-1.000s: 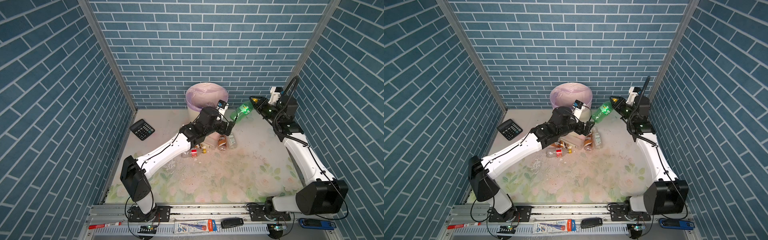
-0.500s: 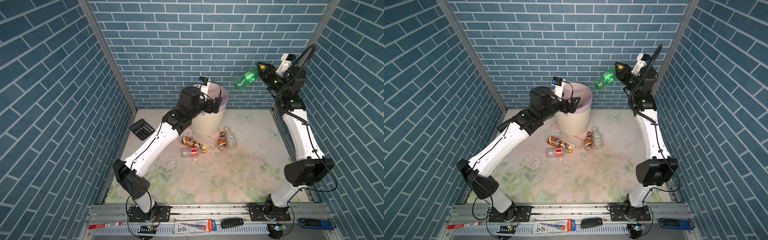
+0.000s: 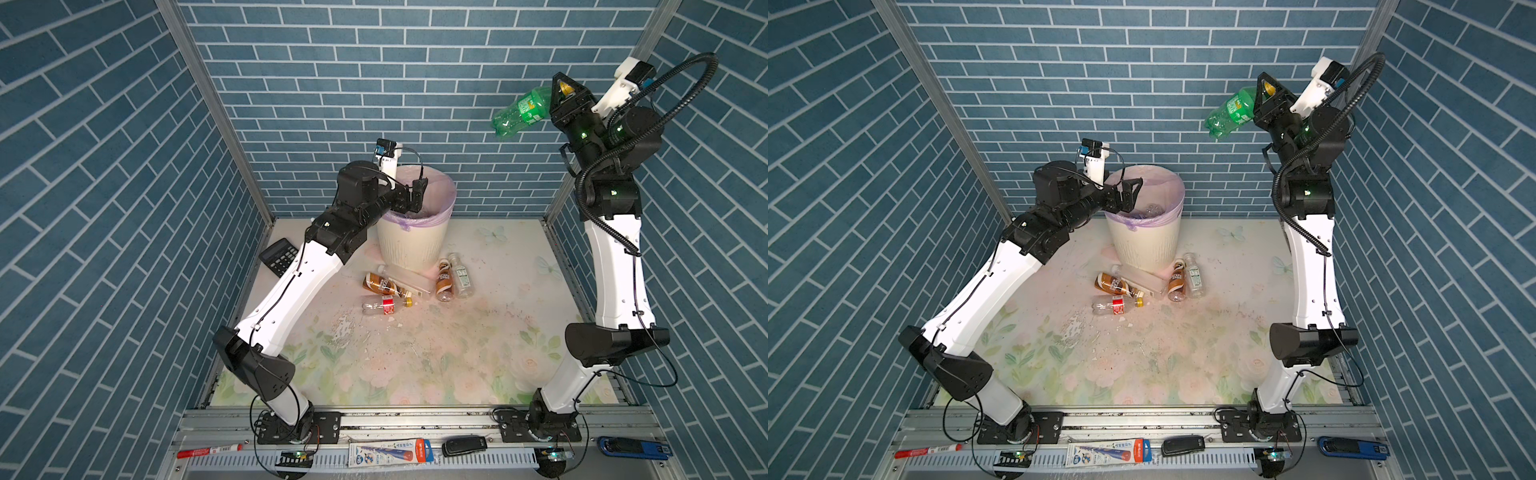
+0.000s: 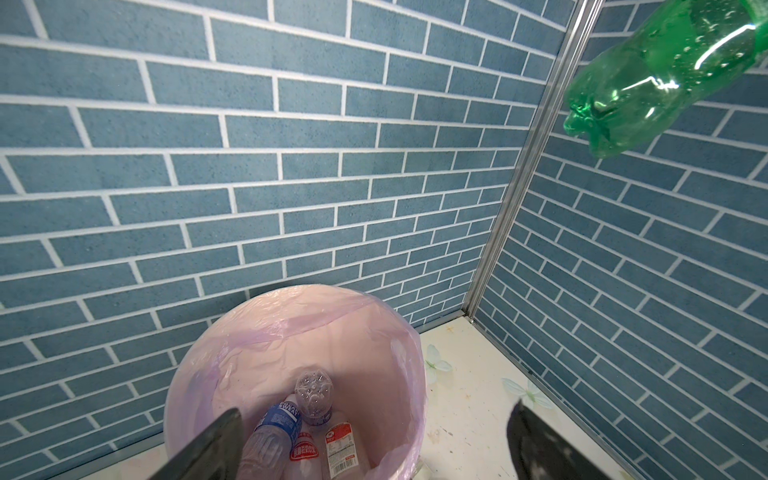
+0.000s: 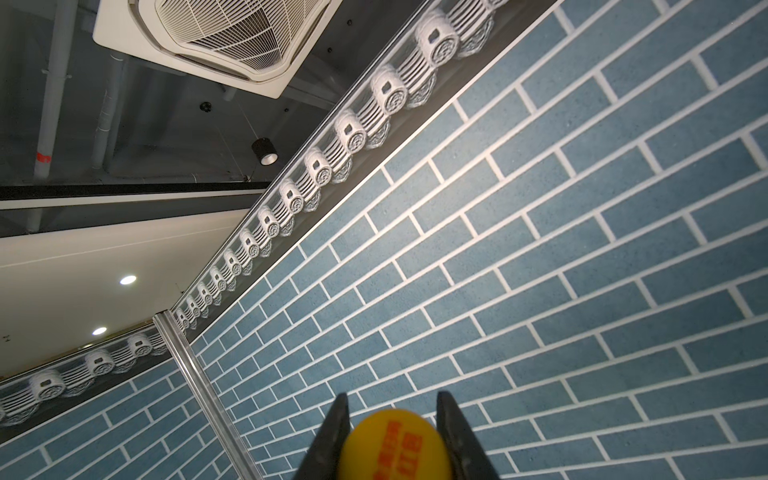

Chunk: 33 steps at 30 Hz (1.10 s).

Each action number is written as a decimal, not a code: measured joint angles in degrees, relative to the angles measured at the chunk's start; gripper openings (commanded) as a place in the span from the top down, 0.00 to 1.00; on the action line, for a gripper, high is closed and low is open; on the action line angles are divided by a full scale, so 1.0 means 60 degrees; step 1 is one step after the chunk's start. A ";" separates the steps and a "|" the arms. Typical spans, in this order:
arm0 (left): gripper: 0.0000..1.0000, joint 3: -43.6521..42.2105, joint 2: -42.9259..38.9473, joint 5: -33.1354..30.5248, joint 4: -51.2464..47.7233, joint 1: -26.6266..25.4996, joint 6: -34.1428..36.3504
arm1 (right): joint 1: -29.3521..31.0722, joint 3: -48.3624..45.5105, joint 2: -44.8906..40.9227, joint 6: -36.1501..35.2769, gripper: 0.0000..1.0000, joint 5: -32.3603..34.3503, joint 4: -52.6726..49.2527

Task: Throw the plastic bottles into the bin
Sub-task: 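Open the left gripper while the right gripper raises the green bottle high, then move the green bottle with the right gripper over the bin and open, then lower the left gripper onto the clear red-label bottle while the right gripper withdraws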

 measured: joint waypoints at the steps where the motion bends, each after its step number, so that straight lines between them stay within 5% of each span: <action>1: 0.01 -0.0127 -0.0080 0.0007 0.0011 0.0000 0.0000 | 0.0142 0.0124 0.0222 0.0036 0.95 -0.0007 0.0015; 3: 0.01 -0.0295 -0.0168 0.0015 0.0033 0.0004 -0.0004 | 0.0568 0.0492 0.0823 0.0066 0.82 -0.0073 -0.0127; 6: 0.01 -0.0576 -0.0248 0.0011 0.0058 0.0015 -0.0004 | 0.1519 0.1144 0.2157 0.0040 0.36 -0.0295 -0.0634; 11: 0.01 -0.1333 -0.0586 -0.0007 0.0051 0.0098 -0.0011 | 0.2605 0.1049 0.3756 -0.0215 0.09 -0.0470 -0.1912; 25: 0.01 -0.2674 -0.1359 -0.0026 0.0204 0.0197 -0.0270 | 0.2437 0.0710 0.2262 -0.0619 0.01 -0.0306 -0.1982; 33: 0.01 -0.3548 -0.1778 -0.0080 0.0131 0.0197 -0.0444 | 0.2412 -0.0812 0.1348 -0.0798 0.01 -0.0280 -0.1843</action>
